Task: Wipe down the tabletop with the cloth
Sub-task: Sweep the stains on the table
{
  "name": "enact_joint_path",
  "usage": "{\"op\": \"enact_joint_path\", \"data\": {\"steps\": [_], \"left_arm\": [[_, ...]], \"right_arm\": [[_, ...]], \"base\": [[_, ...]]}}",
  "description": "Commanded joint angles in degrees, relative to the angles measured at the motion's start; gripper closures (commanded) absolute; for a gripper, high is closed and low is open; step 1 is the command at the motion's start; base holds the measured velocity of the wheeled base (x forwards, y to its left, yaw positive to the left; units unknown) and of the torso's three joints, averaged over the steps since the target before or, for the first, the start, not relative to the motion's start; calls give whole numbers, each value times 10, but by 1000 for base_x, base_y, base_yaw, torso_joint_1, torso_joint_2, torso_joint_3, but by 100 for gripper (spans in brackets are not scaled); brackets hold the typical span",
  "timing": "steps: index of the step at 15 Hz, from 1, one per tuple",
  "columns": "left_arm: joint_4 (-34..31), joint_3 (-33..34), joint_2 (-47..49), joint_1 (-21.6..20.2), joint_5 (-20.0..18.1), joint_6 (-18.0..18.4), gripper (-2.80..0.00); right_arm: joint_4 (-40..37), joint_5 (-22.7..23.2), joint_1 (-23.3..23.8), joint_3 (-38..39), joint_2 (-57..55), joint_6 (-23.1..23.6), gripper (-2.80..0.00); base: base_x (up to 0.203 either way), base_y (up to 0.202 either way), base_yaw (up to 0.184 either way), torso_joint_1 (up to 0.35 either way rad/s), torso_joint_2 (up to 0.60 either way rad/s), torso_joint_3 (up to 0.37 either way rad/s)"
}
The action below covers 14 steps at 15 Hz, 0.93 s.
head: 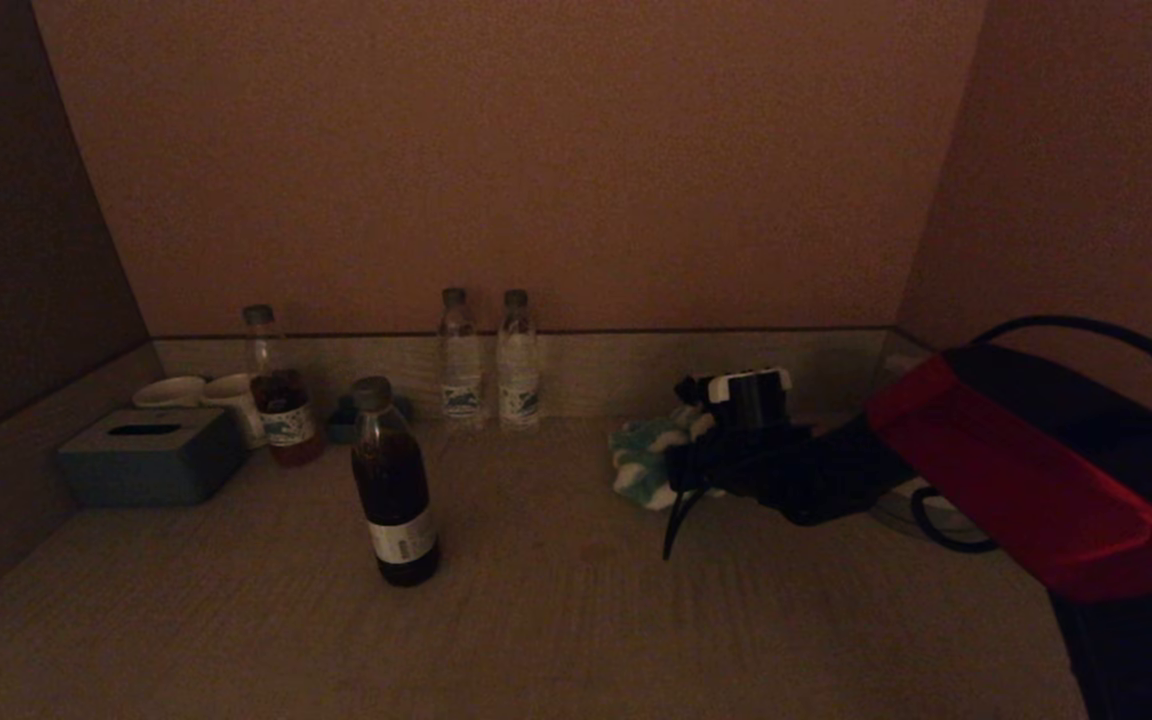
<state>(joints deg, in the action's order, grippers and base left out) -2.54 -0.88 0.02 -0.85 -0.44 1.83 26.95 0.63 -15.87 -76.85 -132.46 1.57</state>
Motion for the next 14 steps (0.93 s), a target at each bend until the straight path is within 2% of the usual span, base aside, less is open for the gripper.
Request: {"op": "enact_joint_path", "data": {"steps": [1, 4, 7, 14], "left_arm": [[0, 0, 1, 0, 0, 0, 0], [0, 0, 1, 1, 0, 0, 0], [0, 0, 0, 0, 0, 0, 0], [0, 1, 1, 0, 0, 0, 0]], "right_arm": [[-19, 0, -1, -55, -32, 2, 0], [-42, 0, -9, -99, -63, 5, 0], [-48, 0, -11, -105, -67, 6, 0], [-98, -5, -71, -234, -131, 17, 0]], "base": [[0, 0, 0, 0, 0, 0], [0, 0, 0, 0, 0, 0], [0, 0, 0, 0, 0, 0], [0, 0, 0, 0, 0, 0]]}}
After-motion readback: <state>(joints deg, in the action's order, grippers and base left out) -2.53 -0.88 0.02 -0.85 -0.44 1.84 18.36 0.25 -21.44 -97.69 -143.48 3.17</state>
